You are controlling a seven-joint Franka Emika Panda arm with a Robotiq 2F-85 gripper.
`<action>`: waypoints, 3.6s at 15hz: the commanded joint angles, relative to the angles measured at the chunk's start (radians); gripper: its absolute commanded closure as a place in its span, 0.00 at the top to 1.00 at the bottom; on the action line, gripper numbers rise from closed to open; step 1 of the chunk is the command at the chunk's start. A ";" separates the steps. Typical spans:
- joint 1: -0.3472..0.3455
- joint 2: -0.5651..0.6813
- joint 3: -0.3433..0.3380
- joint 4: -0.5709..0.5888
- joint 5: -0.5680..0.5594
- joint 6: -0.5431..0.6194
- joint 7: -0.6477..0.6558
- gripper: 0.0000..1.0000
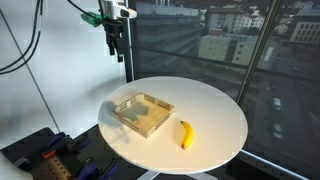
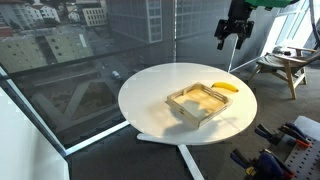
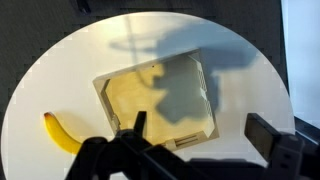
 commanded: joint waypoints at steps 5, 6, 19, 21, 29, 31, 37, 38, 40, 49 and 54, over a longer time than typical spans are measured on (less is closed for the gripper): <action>-0.028 0.059 -0.030 0.064 -0.023 -0.001 0.005 1.00; -0.032 0.065 -0.035 0.068 -0.023 -0.001 0.005 1.00; -0.069 0.119 -0.083 0.115 -0.036 0.002 0.018 1.00; -0.075 0.126 -0.090 0.121 -0.037 0.004 0.022 1.00; -0.103 0.179 -0.128 0.147 -0.046 0.024 0.027 1.00; -0.109 0.194 -0.137 0.157 -0.046 0.035 0.026 1.00; -0.129 0.251 -0.168 0.194 -0.049 0.065 0.023 1.00; -0.132 0.262 -0.173 0.201 -0.052 0.068 0.023 1.00; -0.137 0.282 -0.182 0.209 -0.056 0.075 0.023 1.00; -0.143 0.371 -0.210 0.252 -0.058 0.067 0.029 1.00; -0.150 0.408 -0.228 0.272 -0.057 0.070 0.031 1.00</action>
